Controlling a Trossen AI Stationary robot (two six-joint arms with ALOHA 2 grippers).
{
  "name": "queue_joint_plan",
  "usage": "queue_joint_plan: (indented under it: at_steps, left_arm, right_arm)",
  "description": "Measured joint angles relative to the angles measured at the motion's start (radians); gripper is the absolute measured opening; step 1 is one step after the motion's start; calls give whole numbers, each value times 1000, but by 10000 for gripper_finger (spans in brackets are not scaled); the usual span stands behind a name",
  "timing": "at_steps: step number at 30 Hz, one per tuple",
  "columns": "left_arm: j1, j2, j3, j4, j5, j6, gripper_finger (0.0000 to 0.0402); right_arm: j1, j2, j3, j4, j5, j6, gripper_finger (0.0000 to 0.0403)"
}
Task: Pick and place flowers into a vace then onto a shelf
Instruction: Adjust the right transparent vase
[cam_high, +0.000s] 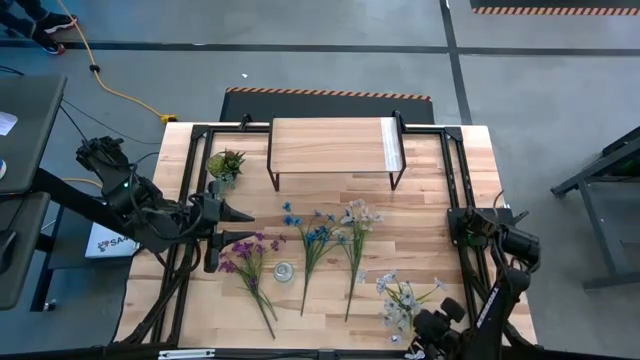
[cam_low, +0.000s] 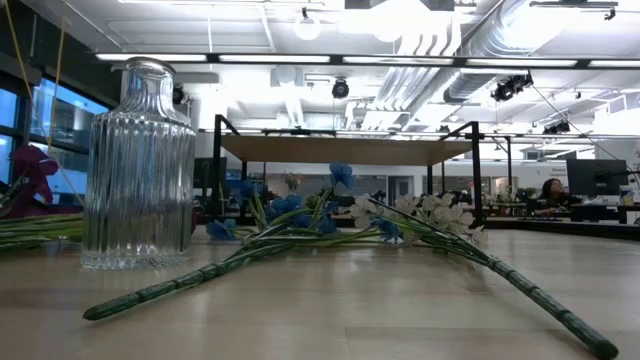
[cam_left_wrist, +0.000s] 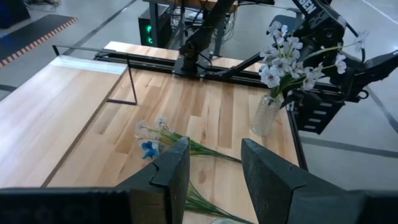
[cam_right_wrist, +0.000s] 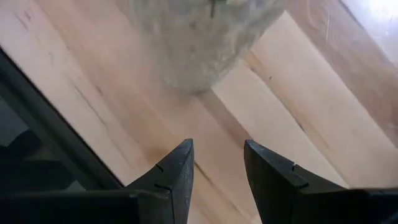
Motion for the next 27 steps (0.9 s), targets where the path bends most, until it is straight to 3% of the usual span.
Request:
queue_joint_plan:
  at_steps: [6,15,27]
  left_arm:
    - [0,1,0,-1,13,-2,179]
    - [0,66,0,-2,101,-28,179]
    - [0,218,0,-1,203,-77,179]
  right_arm:
    - [23,0,44,-26,-19,8,133]
    - [38,-1,263,-357,-53,34,134]
    - [47,-14,446,-356,14,-22,134]
